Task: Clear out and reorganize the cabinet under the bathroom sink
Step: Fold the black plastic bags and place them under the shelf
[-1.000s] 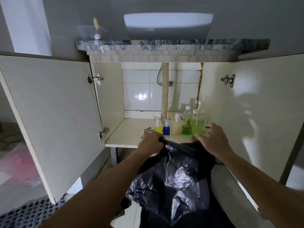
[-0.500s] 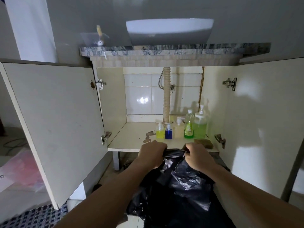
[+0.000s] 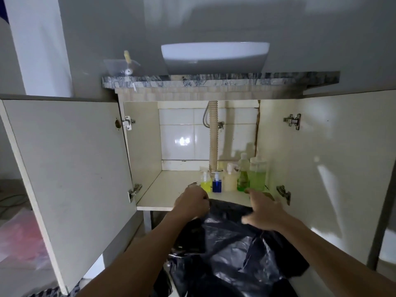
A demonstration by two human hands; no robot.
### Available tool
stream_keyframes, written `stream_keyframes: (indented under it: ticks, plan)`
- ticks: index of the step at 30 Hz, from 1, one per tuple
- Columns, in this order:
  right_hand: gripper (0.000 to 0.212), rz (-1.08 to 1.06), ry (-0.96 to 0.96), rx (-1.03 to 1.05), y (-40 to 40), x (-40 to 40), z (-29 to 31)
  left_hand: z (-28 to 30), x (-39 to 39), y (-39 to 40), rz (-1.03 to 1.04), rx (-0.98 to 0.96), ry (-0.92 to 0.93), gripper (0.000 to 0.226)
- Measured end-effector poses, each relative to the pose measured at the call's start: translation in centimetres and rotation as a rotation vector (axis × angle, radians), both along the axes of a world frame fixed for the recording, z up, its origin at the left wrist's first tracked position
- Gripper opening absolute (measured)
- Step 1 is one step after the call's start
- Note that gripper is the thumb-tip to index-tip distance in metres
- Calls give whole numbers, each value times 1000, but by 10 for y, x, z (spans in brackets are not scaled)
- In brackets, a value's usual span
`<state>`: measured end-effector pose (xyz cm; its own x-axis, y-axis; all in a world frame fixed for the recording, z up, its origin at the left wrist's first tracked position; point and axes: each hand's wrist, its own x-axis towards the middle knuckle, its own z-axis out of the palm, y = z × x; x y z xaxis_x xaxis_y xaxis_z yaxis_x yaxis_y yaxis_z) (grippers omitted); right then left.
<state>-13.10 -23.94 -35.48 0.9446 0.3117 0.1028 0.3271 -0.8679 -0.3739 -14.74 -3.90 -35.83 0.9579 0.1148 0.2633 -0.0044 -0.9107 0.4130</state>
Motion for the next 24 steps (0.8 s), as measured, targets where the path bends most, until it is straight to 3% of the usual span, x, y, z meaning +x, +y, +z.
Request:
stream_keyframes:
  ticks: [1,2,6,7,9,15,18,24]
  plan:
    - [85,41,-12,58,9,-4,-5,1,2,-4,-4,5,-17,26]
    - [85,67,-49,78,18,-8,-12,2,2,-7,-14,29,-34,26]
    - [12,45,-264,66,19,-4,-25,5,-2,-12,-56,220,-119,21]
    - [10,17,-290,59,11,0,-22,4,-4,-10,-82,280,-131,19]
    - [9,-31,-322,15,-7,8,-19,0,-7,-7,-160,375,-105,18]
    - [16,-193,-346,-327,-39,23,-34,-1,-14,-2,-271,416,69,31]
    - [21,-240,-327,-384,-49,27,-29,-1,-12,5,-245,386,158,28]
    - [26,-198,-338,-298,-44,28,-13,9,-13,17,-146,194,249,30]
